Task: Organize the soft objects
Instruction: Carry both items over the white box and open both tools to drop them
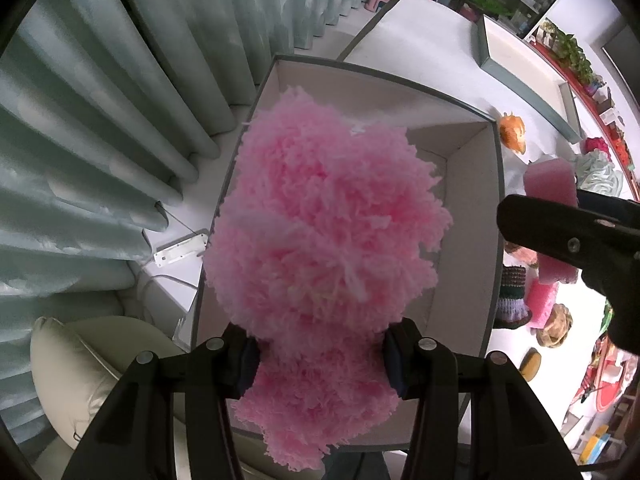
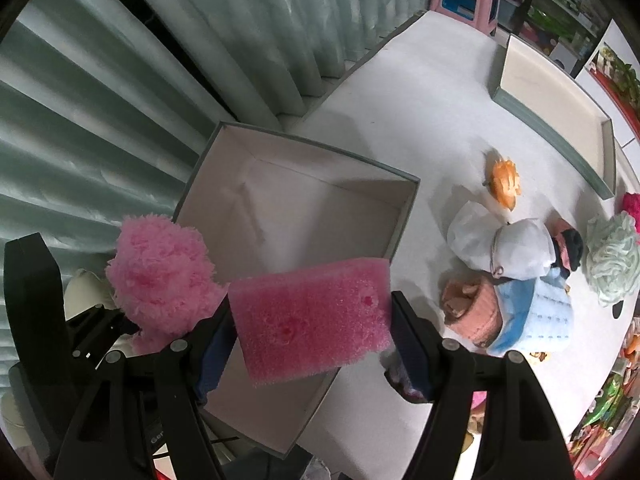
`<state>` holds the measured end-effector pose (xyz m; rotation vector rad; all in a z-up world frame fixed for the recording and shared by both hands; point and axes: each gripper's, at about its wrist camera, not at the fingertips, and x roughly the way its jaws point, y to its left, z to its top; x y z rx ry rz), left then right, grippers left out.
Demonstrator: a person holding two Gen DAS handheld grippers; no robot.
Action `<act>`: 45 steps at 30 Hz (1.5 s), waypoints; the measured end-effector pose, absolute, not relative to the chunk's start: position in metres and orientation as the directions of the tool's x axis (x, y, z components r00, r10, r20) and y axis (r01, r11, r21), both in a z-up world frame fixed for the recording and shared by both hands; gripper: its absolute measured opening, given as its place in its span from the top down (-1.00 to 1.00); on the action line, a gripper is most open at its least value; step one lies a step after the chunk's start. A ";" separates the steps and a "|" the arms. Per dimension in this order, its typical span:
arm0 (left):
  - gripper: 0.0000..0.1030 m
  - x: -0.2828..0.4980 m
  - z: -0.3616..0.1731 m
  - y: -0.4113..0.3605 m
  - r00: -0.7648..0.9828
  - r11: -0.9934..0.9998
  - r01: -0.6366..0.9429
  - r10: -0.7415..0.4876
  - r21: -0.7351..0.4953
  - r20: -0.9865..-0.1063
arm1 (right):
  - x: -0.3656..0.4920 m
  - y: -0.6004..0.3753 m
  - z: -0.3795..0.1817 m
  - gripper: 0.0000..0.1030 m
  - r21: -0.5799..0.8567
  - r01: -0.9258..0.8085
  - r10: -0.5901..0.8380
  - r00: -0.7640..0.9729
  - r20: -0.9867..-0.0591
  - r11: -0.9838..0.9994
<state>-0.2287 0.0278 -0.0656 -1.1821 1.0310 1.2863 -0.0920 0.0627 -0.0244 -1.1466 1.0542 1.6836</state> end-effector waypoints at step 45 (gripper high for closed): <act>-1.00 -0.225 -0.079 0.031 0.038 -0.055 -0.998 0.120 -0.045 -0.992 | -0.114 0.077 -0.047 -0.99 0.099 -0.910 0.151 -0.173 -0.973 -0.403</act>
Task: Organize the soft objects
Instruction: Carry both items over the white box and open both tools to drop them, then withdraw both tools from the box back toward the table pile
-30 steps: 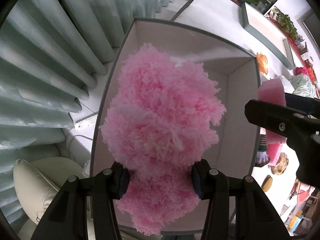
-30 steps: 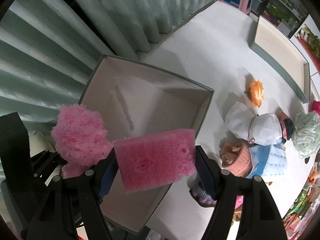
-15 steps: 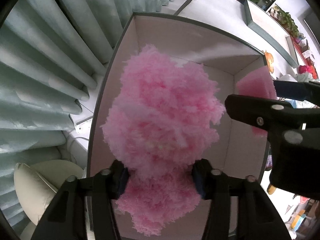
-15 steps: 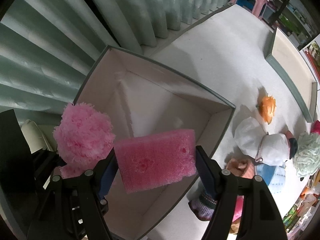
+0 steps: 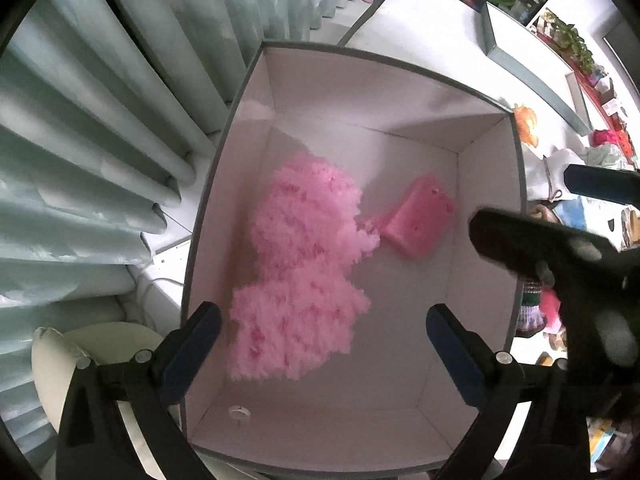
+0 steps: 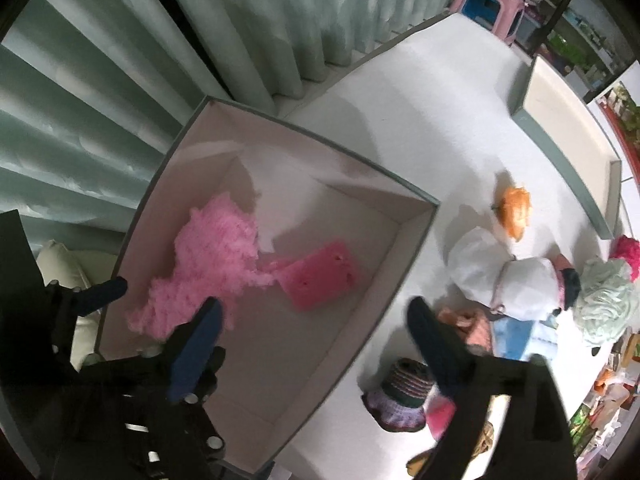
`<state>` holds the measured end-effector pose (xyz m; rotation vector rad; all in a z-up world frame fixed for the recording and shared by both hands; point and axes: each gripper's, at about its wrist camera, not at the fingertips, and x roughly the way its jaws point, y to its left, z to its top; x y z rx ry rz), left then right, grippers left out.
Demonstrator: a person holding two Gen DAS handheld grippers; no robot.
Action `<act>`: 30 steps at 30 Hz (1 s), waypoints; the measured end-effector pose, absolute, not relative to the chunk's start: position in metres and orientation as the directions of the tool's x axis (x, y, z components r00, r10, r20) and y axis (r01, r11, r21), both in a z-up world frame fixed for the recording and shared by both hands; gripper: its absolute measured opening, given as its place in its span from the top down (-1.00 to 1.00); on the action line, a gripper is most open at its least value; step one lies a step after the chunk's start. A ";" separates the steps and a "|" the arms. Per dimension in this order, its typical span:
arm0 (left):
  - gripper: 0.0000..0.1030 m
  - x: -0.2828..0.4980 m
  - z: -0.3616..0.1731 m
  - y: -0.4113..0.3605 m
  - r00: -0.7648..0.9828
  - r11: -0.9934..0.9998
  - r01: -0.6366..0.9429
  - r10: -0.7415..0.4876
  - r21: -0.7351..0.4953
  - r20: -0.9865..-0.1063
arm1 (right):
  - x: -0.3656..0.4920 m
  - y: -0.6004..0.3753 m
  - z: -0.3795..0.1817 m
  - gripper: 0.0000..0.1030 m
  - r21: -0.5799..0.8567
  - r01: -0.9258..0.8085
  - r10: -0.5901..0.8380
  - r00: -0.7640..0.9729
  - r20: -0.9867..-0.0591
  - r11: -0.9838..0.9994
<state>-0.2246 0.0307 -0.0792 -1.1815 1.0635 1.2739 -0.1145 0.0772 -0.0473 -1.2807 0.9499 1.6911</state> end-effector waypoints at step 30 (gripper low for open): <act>-1.00 -0.224 -0.051 0.012 0.013 0.032 -0.999 0.097 -0.010 -0.995 | -0.087 0.024 -0.023 -0.99 0.184 -0.936 0.209 -0.253 -0.945 -0.301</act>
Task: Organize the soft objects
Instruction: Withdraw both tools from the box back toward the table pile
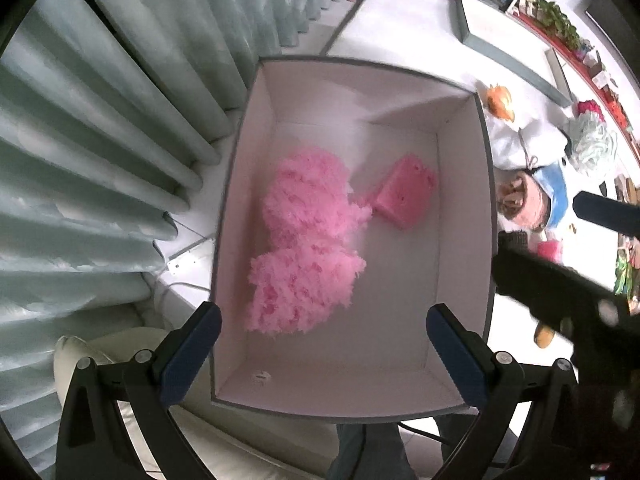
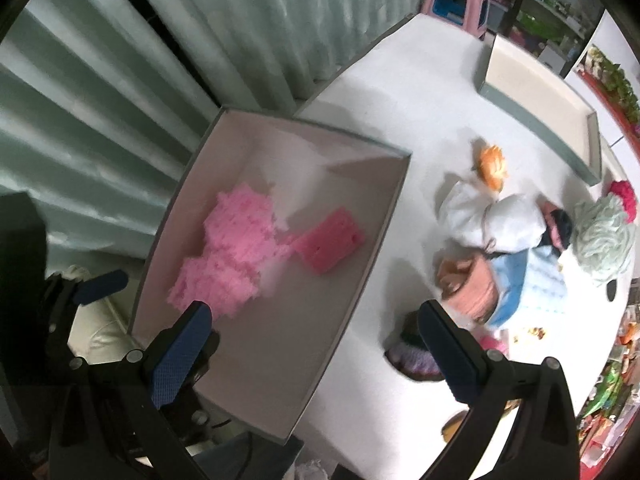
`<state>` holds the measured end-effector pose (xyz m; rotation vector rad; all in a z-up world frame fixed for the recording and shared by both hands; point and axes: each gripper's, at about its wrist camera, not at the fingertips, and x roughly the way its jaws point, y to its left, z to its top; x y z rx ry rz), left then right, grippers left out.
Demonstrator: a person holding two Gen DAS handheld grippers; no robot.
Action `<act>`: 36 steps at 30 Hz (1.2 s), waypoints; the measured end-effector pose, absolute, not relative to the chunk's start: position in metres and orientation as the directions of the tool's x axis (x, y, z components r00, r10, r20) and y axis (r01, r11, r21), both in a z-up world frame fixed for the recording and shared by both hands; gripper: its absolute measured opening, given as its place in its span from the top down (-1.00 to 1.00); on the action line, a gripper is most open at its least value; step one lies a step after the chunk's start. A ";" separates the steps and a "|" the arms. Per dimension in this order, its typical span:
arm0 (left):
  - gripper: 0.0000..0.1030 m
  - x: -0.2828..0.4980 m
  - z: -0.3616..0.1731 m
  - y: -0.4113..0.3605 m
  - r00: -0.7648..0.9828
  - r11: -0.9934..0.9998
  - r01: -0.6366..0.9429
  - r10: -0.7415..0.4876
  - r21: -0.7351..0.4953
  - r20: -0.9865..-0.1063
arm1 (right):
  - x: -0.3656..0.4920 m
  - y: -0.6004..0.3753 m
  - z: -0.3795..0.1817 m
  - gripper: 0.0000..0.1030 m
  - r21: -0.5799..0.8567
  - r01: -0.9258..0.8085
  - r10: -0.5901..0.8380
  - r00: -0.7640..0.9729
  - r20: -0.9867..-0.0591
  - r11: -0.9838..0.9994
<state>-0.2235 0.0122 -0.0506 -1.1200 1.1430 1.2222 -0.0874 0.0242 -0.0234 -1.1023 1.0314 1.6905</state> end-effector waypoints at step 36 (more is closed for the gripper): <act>-1.00 0.014 -0.145 0.034 -0.026 0.183 -0.983 -0.009 0.024 -1.000 | 0.212 -0.073 -0.164 -0.99 0.210 -0.933 0.048 -0.205 -0.978 0.294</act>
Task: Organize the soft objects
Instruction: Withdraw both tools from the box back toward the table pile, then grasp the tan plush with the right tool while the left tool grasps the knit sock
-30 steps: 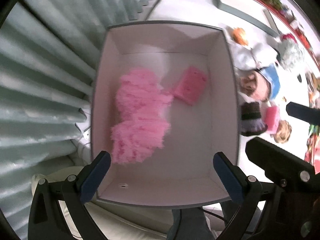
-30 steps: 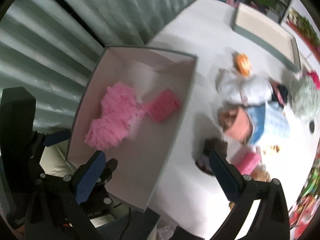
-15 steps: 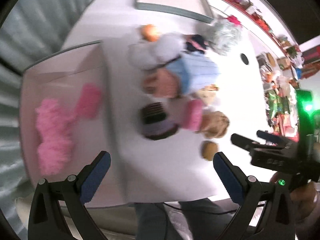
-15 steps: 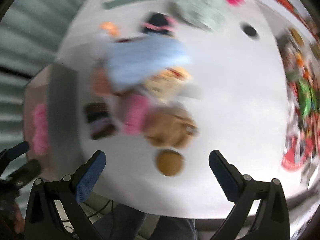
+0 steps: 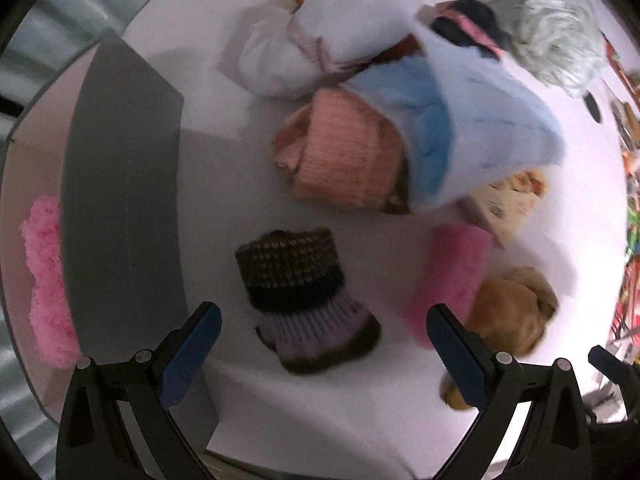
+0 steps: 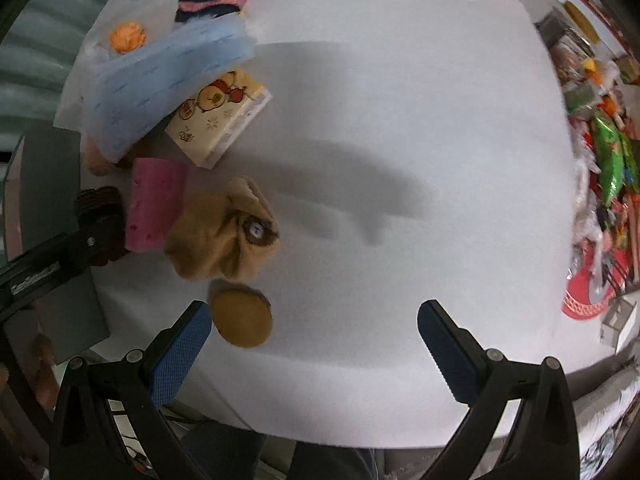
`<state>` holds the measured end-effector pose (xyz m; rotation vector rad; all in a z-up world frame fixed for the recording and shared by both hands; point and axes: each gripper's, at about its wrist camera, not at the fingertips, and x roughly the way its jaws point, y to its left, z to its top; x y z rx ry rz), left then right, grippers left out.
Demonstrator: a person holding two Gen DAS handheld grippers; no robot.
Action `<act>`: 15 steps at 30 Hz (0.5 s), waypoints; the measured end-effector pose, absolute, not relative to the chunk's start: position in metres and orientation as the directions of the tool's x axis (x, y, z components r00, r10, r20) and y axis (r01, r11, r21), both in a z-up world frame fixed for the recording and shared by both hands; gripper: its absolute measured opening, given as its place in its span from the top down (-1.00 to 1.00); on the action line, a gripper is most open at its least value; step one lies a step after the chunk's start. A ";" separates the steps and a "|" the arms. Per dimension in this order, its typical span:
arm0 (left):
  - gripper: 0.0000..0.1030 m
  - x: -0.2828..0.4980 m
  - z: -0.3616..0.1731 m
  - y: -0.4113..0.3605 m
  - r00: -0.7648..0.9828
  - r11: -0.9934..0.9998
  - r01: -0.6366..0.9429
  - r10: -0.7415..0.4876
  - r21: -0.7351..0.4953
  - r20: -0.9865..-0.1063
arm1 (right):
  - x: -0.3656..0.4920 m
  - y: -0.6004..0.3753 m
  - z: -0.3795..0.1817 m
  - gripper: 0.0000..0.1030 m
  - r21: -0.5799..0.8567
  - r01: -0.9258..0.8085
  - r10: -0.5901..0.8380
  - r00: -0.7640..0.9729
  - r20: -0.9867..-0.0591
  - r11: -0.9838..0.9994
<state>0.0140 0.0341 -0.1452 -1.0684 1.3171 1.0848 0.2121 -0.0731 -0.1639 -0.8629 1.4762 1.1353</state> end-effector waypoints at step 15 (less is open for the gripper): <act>-1.00 0.000 -0.189 0.047 -0.036 0.109 -0.994 -0.089 0.026 -0.995 | 0.155 -0.006 -0.202 -0.89 0.174 -0.980 0.007 -0.174 -0.985 0.095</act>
